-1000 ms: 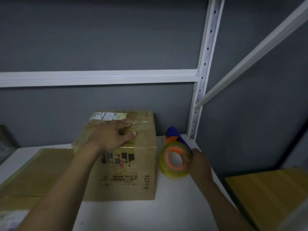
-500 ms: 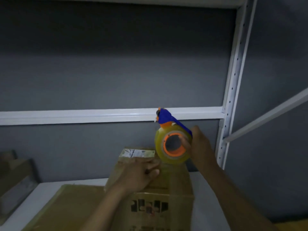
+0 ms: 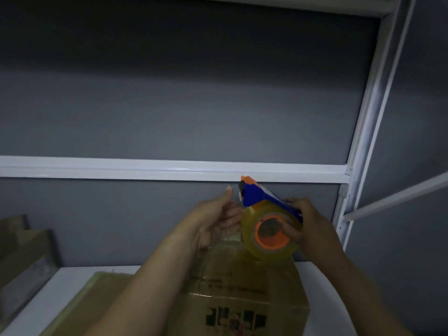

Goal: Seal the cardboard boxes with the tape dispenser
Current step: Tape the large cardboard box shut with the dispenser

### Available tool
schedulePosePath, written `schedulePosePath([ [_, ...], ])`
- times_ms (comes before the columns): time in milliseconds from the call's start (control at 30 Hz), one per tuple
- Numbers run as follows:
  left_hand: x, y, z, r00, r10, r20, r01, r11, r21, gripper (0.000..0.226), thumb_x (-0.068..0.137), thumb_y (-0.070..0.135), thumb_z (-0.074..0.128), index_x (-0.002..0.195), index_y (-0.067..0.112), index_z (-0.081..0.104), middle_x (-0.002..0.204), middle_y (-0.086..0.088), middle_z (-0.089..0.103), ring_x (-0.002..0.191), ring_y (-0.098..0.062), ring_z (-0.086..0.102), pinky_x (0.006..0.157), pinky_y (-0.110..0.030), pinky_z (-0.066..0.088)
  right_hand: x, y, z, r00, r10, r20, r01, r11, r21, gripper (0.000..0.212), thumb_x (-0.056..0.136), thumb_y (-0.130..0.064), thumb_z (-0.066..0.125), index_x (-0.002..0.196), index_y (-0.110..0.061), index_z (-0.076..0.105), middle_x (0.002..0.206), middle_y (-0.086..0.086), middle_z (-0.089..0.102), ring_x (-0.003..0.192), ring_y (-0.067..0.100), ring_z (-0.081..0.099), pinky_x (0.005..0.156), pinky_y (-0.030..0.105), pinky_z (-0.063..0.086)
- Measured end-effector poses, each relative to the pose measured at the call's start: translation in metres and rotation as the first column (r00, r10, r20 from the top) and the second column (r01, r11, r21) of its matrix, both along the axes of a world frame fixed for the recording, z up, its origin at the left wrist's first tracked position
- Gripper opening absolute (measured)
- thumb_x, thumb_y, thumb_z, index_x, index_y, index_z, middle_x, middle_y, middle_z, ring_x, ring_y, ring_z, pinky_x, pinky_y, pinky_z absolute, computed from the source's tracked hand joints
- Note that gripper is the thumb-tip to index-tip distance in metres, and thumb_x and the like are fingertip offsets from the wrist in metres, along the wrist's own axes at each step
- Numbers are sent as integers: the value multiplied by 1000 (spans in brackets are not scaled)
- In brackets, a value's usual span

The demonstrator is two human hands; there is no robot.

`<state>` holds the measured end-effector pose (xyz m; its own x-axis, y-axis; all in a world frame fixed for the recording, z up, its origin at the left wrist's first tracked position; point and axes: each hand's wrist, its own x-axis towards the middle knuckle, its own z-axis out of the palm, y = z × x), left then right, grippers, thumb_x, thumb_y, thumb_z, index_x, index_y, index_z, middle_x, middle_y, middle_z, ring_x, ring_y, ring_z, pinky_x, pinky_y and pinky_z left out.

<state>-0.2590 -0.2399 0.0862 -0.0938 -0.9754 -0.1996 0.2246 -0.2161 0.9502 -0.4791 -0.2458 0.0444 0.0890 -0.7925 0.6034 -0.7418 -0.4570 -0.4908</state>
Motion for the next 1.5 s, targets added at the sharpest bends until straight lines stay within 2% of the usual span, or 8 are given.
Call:
schedulePosePath([
  [100, 0, -5, -5, 994, -70, 86, 73, 997, -36, 37, 96, 46, 51, 101, 13, 68, 91, -1, 73, 79, -13, 58, 63, -27, 39, 2, -5, 5, 1000, 4, 27, -4, 1000, 24, 40, 77, -25, 75, 93, -33, 40, 109, -12, 58, 85, 12, 56, 58, 16, 41],
  [200, -1, -1, -8, 994, -112, -17, 110, 992, -64, 26, 97, 35, 52, 82, 19, 64, 70, 5, 68, 66, -9, 56, 53, -22, 39, 6, -9, 11, 984, 107, 140, -118, 990, 77, 45, 74, -11, 72, 98, -31, 40, 102, -13, 55, 88, 4, 56, 58, 13, 46],
  [567, 19, -3, -6, 976, -111, 186, 162, 944, -287, 31, 100, 22, 49, 72, 16, 60, 77, -5, 61, 78, -19, 57, 72, -26, 46, 7, -24, 15, 965, 263, 12, -263, 961, 92, 59, 56, -49, 52, 114, -56, 40, 114, -12, 49, 101, -1, 49, 76, 3, 37],
  [833, 46, -8, 6, 968, -165, 188, 178, 982, -57, 11, 95, 5, 56, 93, 8, 66, 91, -11, 67, 75, -13, 63, 61, -23, 56, 10, -19, 22, 952, 299, -59, -288, 946, 148, 73, 63, -48, 62, 129, -57, 31, 102, -13, 39, 92, -17, 43, 74, 0, 35],
  [933, 54, -8, 3, 973, -193, 123, 190, 981, 31, 10, 95, 2, 54, 97, 7, 63, 72, -8, 69, 57, -8, 62, 55, -21, 54, 10, -20, 24, 930, 359, -80, -338, 920, 196, 74, 73, -47, 72, 128, -68, 26, 114, -24, 38, 104, -20, 39, 83, -3, 31],
  [1033, 62, -10, 6, 990, -134, 39, 134, 991, 6, 13, 95, -1, 51, 98, 7, 60, 55, -2, 63, 42, -5, 56, 50, -19, 52, 12, -20, 30, 912, 393, -118, -362, 906, 217, 73, 73, -49, 75, 128, -68, 30, 116, -29, 45, 106, -16, 42, 85, -1, 31],
  [1233, 73, -14, 15, 997, -5, 78, 13, 995, -98, 22, 92, -8, 50, 94, 12, 58, 65, -3, 64, 52, -8, 57, 57, -23, 49, 14, -16, 51, 894, 448, -7, -435, 872, 224, 70, 70, -16, 84, 122, -52, 53, 111, -10, 61, 96, -2, 59, 76, 9, 46],
  [1500, 92, -12, -19, 980, 78, 183, -69, 996, -53, 25, 88, -11, 56, 105, 7, 53, 73, -9, 64, 62, -16, 60, 56, -25, 51, 6, -12, 61, 859, 350, -373, -278, 932, 233, 65, 71, -37, 82, 115, -65, 44, 93, -10, 53, 83, 5, 53, 76, 21, 45],
])
